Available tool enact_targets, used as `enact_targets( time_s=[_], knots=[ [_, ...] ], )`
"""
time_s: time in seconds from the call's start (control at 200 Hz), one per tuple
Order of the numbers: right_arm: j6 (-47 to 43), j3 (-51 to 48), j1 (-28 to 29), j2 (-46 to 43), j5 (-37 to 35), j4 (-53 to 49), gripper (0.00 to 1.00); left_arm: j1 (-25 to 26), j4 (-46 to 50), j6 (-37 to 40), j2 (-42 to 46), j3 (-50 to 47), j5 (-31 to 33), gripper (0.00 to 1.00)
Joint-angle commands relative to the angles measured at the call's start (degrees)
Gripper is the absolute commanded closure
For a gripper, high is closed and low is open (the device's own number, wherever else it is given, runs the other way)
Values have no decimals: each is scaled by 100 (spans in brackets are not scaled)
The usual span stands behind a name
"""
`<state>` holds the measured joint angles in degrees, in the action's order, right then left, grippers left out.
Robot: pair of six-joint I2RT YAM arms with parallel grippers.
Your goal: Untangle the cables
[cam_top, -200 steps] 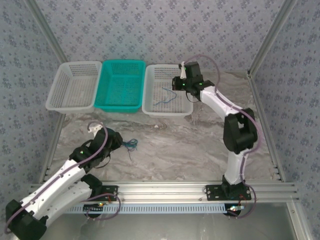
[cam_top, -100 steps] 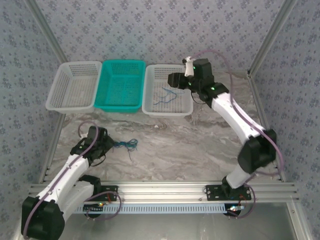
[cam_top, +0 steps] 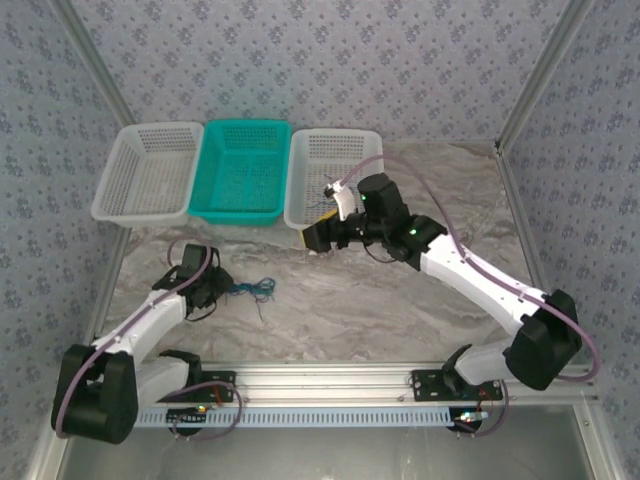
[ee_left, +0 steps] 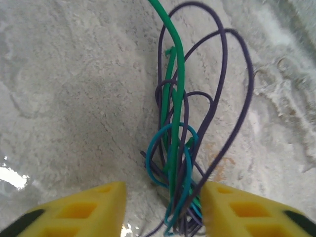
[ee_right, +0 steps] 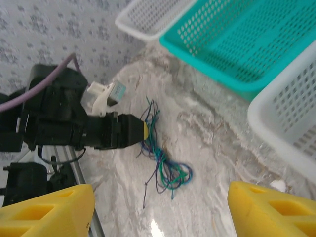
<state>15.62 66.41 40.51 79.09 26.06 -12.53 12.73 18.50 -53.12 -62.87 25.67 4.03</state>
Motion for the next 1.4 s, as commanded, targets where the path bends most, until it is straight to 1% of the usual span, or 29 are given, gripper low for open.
enact_targets(
  time_s=[0.0,0.135,0.2,0.26,0.365,0.455,0.53,0.59,0.65,0.75,0.795,0.874,0.969,0.999,1.039,1.159,1.214,1.284,1.354,1.394],
  knots=[
    [20,49,149,166,85,-238,27,-51,-309,49,-230,-23,97,71],
    [3,109,275,364,-71,-247,27,-54,-344,-1,-310,-72,66,100],
    [19,113,285,417,-161,-216,28,-60,-318,70,-233,-64,-73,100],
    [83,91,289,432,-352,-157,28,-60,-343,231,-41,-45,-365,100],
    [320,79,240,432,-737,-39,28,-60,-439,287,595,-100,-716,100],
    [506,30,166,448,-623,228,28,-54,-784,294,1244,-201,-1084,100],
    [607,26,156,508,-577,345,27,-56,-1170,271,1622,-238,-1438,100],
    [791,3,166,591,-581,413,28,-52,-1259,212,1829,-215,-1526,100],
    [1283,-26,168,727,-602,517,29,-54,-1358,157,2001,-211,-1529,100],
    [2164,-353,295,940,-317,1299,32,-59,-1701,23,2137,-269,-1565,100],
    [2391,-487,383,1011,-261,1604,33,-56,-1843,-47,2109,-273,-1614,100],
    [2586,-671,566,1066,-450,1866,33,-58,-2020,-195,1975,-248,-1724,100],
    [2975,-937,598,1069,-633,2227,34,-60,-2192,-351,1738,-229,-1841,100],
    [3129,-1036,574,1073,-637,2414,36,-69,-2252,-392,1657,-229,-1887,100],
    [3302,-1153,532,1071,-616,2648,41,-69,-2323,-449,1545,-229,-1929,100],
    [3483,-1262,453,1141,-635,2774,62,-71,-2545,-605,1346,-238,-2011,100],
    [3529,-1309,450,1159,-642,2829,69,-78,-2584,-645,1324,-233,-2007,100],
    [3595,-1358,460,1181,-633,2928,73,-84,-2567,-638,1338,-212,-1986,100],
    [3611,-1342,458,1214,-596,2934,79,-93,-2523,-619,1356,-194,-1968,100],
    [3619,-1335,465,1230,-578,2950,80,-95,-2502,-620,1365,-194,-1948,100]
  ],
)
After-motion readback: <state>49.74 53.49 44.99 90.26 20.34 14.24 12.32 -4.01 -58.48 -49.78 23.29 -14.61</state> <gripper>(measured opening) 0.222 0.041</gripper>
